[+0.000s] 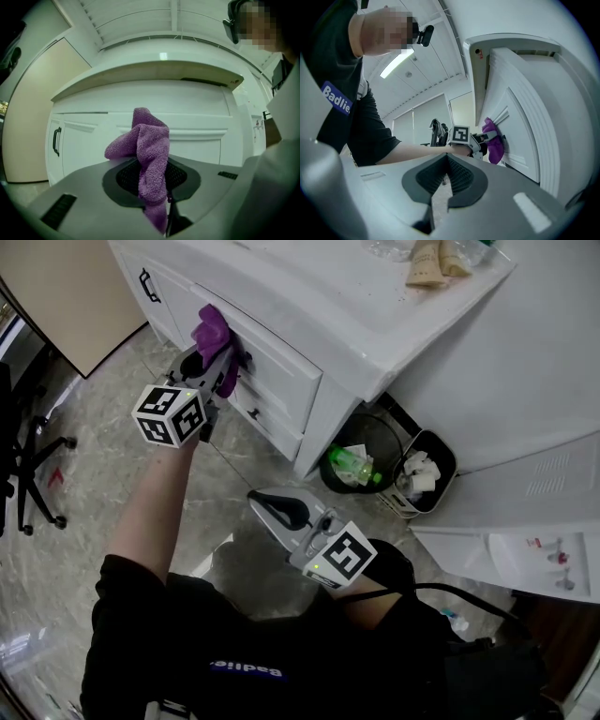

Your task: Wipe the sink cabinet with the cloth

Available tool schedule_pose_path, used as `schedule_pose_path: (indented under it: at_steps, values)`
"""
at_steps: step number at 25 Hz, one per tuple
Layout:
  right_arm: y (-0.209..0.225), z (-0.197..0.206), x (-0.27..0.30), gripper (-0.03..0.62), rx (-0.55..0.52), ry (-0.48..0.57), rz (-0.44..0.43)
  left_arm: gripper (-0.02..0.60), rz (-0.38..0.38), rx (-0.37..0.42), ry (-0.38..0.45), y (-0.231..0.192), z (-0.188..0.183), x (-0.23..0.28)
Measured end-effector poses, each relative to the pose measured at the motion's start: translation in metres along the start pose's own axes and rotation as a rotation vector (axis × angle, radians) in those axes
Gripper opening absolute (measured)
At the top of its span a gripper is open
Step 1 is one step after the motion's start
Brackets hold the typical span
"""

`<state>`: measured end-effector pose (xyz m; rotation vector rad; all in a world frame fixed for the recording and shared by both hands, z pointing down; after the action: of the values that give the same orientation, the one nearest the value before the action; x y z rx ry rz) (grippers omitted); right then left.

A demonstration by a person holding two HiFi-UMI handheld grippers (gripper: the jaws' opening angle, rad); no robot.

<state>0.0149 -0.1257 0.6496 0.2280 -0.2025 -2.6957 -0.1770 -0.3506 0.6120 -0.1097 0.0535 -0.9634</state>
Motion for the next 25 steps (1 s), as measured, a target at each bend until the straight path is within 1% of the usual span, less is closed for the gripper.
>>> schedule_pose_path:
  at_steps: [4,6,8,12,15,17,19,21,25]
  values:
    - [0.001,0.001,-0.003,-0.003,0.004,-0.007,0.007,0.084,0.001,-0.088,-0.047,-0.006,0.038,0.004]
    - [0.000,0.002,-0.003,-0.003,0.006,-0.009,0.007,0.084,0.007,-0.117,-0.077,-0.005,0.055,0.004]
    - [-0.001,0.002,-0.004,-0.003,0.006,-0.010,0.004,0.084,0.012,-0.126,-0.106,-0.003,0.068,0.005]
    - [-0.002,0.002,-0.002,-0.003,0.010,-0.011,-0.001,0.084,0.014,-0.148,-0.132,-0.001,0.083,0.003]
    - [-0.003,0.002,0.000,-0.003,0.010,-0.012,-0.003,0.084,0.011,-0.133,-0.180,0.001,0.087,-0.004]
    - [-0.002,0.002,0.000,-0.003,0.008,-0.016,0.005,0.084,0.013,-0.117,-0.191,0.002,0.083,-0.016]
    - [0.001,0.002,-0.001,-0.003,0.006,-0.020,0.020,0.084,0.013,-0.094,-0.183,0.003,0.071,-0.032]
    - [0.006,0.002,-0.003,-0.003,0.011,-0.023,0.038,0.084,0.023,-0.076,-0.142,0.008,0.049,-0.045]
    - [0.009,0.006,-0.001,-0.003,0.024,-0.038,0.045,0.084,0.089,-0.032,-0.022,0.034,-0.011,-0.058]
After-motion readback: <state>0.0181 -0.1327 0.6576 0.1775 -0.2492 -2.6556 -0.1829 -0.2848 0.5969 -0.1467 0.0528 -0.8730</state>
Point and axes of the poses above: the fingertips, and each gripper's own axes: x forward along the fingers, y to its right, z out of its underside, the point moved 9 cm from there along -x, backward along the fingers, and after that the axes turned 2 degrees about -x, right-handed, at the moved point
